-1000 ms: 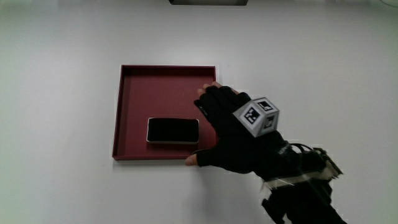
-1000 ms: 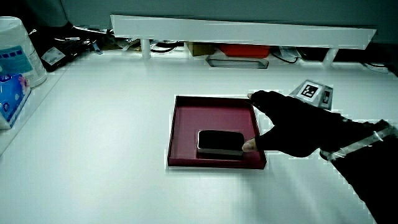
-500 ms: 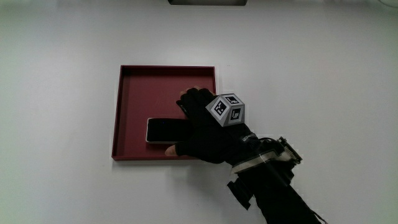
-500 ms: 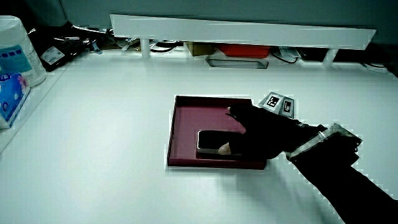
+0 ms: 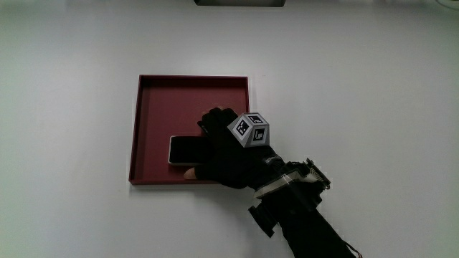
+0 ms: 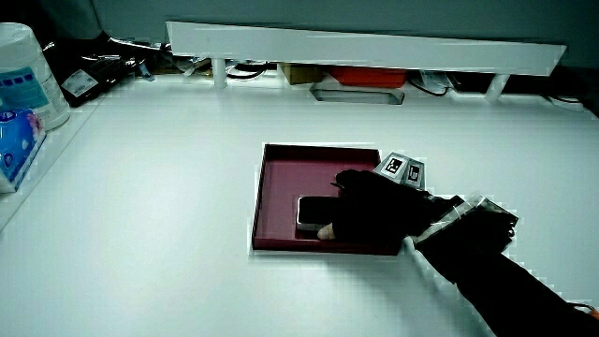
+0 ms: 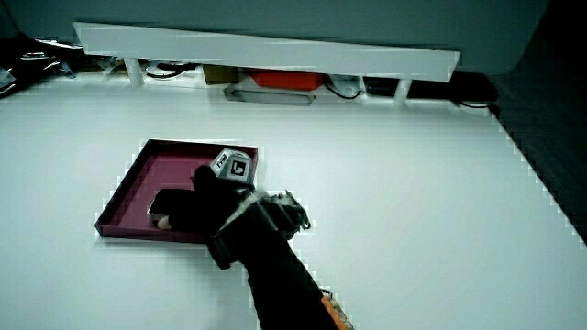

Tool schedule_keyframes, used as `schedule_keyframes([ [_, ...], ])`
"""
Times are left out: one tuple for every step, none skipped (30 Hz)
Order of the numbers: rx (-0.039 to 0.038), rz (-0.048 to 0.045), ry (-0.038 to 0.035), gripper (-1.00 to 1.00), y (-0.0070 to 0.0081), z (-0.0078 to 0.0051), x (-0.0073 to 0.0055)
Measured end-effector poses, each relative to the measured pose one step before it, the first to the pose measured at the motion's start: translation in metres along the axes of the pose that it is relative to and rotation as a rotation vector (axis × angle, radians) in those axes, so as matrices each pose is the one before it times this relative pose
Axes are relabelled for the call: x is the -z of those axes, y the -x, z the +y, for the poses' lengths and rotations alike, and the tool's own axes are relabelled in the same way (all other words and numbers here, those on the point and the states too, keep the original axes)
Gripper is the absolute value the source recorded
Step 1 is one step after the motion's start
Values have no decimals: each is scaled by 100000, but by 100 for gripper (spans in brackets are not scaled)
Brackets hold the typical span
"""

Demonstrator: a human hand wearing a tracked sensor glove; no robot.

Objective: Pick eraser

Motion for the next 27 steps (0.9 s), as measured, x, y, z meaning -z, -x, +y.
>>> schedule_keyframes([
  [-222, 143, 49, 0, 88, -94, -18],
  [548, -879, -1429, 0, -17, 37, 32],
  [-1562, 902, 814, 0, 239, -194, -131],
  [908, -400, -362, 5, -402, 271, 268],
  [-161, -11, -236, 9, 14, -16, -5],
  [-423, 443, -661, 14, 69, -81, -57],
  [85, -525, -1019, 18, 17, -56, -54],
  [-681, 702, -122, 23, -17, 3, -3],
  [205, -353, -368, 27, -108, 72, 95],
  [-842, -957, -2137, 32, 137, -162, -71],
  [-397, 298, -776, 36, -46, 7, 48],
  [-108, 661, -705, 41, 56, -93, -69],
  [-1626, 68, -1406, 45, 264, -221, -159],
  [-351, -1313, -1673, 50, -66, 42, 118],
  [-860, -538, -770, 55, 61, -47, -40],
  [1440, 603, -518, 59, -283, 156, 176],
  [-1654, 387, 58, 64, 223, -141, -116],
  [-45, -537, -1357, 68, 356, -255, -270],
  [755, -347, -565, 73, -183, 111, 153],
  [-831, -644, -991, 77, 4, -9, 30],
  [-99, -858, -429, 82, 26, -31, 39],
  [-528, -391, -564, 86, 168, -111, -115],
  [563, -714, -517, 91, -179, 124, 160],
  [-1031, -233, -408, 95, 299, -217, -266],
  [-45, 758, 1183, 100, -170, 116, 162],
  [828, -996, -797, 100, -102, 52, 110],
  [-553, 508, -12, 100, 71, -64, -45],
])
